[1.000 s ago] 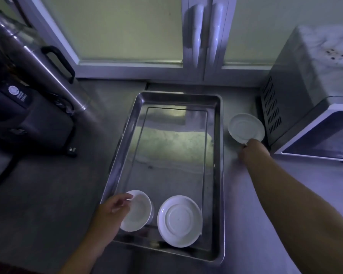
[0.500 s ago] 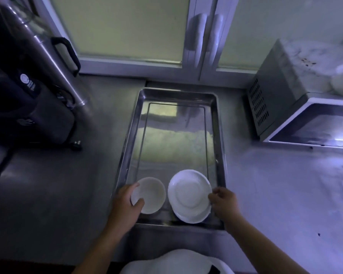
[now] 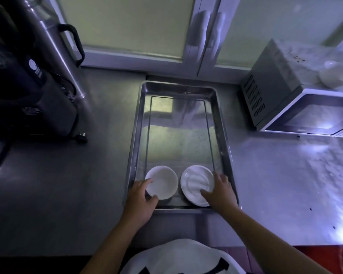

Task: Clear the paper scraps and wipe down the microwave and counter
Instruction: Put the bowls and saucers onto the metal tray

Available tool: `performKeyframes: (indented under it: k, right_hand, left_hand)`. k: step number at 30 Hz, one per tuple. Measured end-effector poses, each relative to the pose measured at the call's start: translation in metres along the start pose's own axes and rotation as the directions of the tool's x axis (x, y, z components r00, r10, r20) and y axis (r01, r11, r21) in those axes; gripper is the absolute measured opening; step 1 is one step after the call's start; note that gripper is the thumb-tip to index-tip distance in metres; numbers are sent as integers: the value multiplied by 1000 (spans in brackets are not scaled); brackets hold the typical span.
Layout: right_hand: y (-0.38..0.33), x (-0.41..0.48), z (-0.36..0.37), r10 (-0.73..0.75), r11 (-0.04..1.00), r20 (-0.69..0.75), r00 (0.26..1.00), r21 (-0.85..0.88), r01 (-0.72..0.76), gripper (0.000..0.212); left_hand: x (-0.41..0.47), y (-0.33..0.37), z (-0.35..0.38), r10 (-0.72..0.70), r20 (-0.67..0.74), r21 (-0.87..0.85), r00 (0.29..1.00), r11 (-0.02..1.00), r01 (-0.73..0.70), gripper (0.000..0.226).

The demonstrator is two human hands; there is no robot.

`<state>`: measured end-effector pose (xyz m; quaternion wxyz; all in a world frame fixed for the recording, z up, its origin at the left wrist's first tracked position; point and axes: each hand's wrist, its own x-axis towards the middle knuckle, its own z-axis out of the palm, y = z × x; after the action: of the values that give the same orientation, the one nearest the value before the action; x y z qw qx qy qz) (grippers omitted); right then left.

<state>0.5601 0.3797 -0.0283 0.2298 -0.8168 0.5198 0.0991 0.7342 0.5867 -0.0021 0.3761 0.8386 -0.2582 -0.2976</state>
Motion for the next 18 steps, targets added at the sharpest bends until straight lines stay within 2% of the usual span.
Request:
performKeyframes:
  k: [2,3,7,13,18]
  right_hand:
    - [-9,-5,7,-134,986,113,985,-89,144,103]
    - [-13,-6,12,-153,979,160,975,-110,171,109]
    - [-28,-2,24,-87,983,187,979,-141,114,121]
    - [-41,10,25,6,986,196,981,-167,27,118]
    - [-32,1,32,13,995,189,982,-98,6,119]
  left_hand:
    - [0,-4,-2,10,10,2,1000,1000,-10,51]
    - [0,-6,-3,21,16,7,1000,1000,-21,51]
    - [-1,-9,-3,64,44,22,997,998,-65,52]
    - [-2,-8,-2,78,84,11,993,997,-79,51]
    - [-6,-7,2,84,111,-2,990,996,-85,50]
